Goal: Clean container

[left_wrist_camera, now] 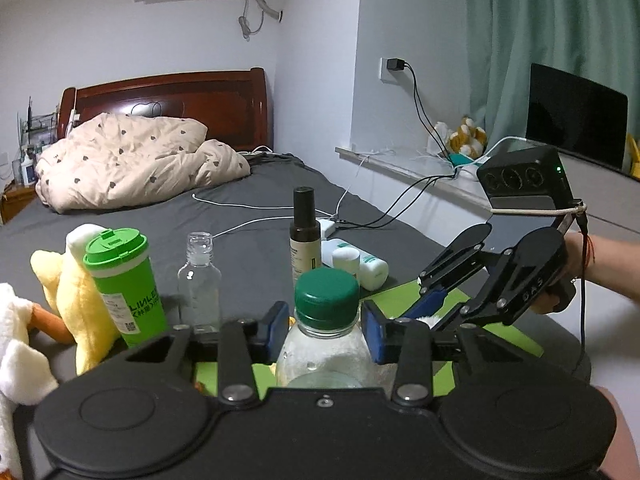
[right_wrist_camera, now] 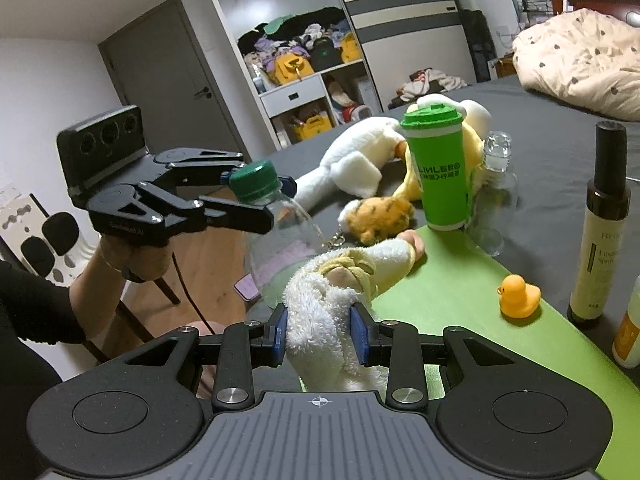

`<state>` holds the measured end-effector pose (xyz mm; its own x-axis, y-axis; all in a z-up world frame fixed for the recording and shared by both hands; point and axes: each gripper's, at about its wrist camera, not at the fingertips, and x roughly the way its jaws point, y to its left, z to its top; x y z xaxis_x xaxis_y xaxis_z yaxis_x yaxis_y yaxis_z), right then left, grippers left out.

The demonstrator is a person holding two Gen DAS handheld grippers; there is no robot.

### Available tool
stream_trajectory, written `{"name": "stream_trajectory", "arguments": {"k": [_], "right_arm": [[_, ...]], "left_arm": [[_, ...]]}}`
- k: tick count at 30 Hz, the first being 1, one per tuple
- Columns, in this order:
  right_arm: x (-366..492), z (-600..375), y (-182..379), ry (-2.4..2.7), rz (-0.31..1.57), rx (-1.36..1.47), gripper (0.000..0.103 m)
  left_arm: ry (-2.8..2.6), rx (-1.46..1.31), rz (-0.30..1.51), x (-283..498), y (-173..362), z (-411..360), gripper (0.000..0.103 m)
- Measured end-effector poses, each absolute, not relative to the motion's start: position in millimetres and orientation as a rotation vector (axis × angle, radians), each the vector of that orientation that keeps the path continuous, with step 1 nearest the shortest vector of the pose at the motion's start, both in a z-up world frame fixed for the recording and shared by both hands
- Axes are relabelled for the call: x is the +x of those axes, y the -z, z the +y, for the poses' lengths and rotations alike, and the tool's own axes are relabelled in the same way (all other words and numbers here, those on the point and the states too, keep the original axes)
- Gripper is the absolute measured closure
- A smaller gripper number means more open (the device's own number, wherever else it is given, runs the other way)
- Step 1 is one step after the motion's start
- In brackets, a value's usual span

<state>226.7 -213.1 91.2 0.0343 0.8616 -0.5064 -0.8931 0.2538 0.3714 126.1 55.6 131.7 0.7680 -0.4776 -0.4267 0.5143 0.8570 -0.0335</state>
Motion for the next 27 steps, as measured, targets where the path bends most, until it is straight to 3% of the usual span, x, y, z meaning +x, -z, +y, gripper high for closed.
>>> {"name": "stream_trajectory", "arguments": {"k": [27], "right_arm": [[208.9,-208.2,-37.0,-1.09,0.938,-0.247,0.069]], "left_arm": [[0.485,0.076,0.471,127.8,-133.1,48.8,0.063]]}}
